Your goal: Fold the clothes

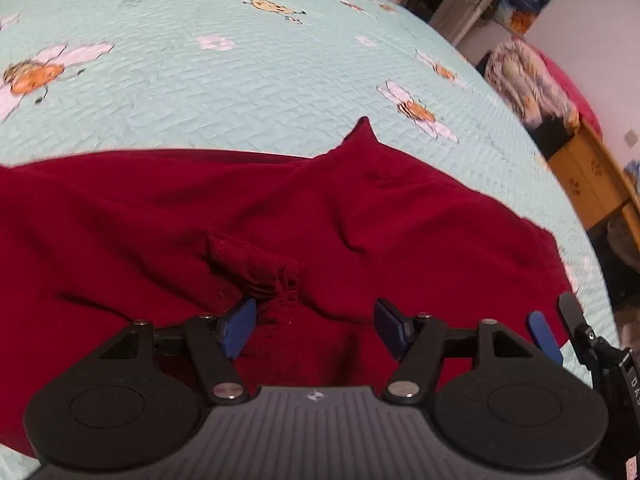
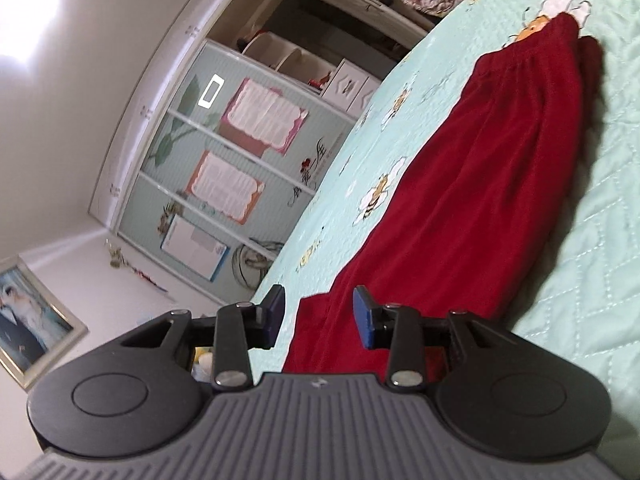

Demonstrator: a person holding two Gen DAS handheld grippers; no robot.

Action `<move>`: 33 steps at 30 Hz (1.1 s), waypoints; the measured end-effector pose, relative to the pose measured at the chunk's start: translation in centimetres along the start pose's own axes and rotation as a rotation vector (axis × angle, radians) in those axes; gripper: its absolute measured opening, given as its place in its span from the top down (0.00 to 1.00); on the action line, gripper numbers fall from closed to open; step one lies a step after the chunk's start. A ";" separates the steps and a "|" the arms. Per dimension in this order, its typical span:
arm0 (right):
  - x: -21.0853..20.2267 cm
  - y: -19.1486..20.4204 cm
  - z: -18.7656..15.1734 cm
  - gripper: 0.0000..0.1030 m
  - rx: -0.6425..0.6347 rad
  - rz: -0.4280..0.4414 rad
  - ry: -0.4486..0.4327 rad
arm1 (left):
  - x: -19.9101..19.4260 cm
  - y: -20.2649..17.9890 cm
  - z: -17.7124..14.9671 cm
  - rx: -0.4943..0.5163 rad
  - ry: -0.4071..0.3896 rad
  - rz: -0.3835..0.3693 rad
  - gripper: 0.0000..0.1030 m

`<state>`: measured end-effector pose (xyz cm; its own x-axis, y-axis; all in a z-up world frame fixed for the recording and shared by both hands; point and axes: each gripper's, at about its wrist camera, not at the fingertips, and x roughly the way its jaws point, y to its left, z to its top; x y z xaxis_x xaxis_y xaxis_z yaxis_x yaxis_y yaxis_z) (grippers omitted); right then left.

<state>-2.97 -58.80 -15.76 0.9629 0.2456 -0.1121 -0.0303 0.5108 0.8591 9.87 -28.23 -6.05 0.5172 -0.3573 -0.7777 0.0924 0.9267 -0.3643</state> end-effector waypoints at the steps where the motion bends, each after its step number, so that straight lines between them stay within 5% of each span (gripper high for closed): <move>1: 0.0 0.0 0.1 0.62 -0.002 0.001 0.000 | -0.4 0.0 0.1 -0.010 -0.004 0.001 0.37; 7: -0.1 0.1 0.3 0.62 -0.014 0.007 0.000 | -3.6 -1.4 -0.7 -0.033 -0.153 0.040 0.36; 11: -0.1 0.1 0.2 0.62 -0.022 0.005 0.002 | 0.3 -1.4 -2.1 0.013 -0.019 0.071 0.36; 15: -0.1 0.2 0.1 0.62 -0.030 0.004 0.005 | 0.4 -2.8 -2.1 0.076 -0.007 0.109 0.30; 19: -0.3 0.4 0.0 0.62 -0.035 0.006 0.001 | -1.4 -2.1 -1.6 -0.024 -0.024 0.055 0.32; 30: -1.0 0.5 0.2 0.60 -0.039 0.002 -0.031 | -0.3 -2.7 -0.9 -0.052 0.028 0.076 0.31; 33: -1.3 0.4 0.4 0.60 -0.041 -0.002 -0.047 | -1.6 -3.1 -0.6 -0.095 -0.010 0.040 0.33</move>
<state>-4.11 -59.24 -15.08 0.9746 0.2055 -0.0894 -0.0381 0.5451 0.8375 8.24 -30.56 -4.00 0.5273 -0.3183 -0.7878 -0.0096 0.9249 -0.3801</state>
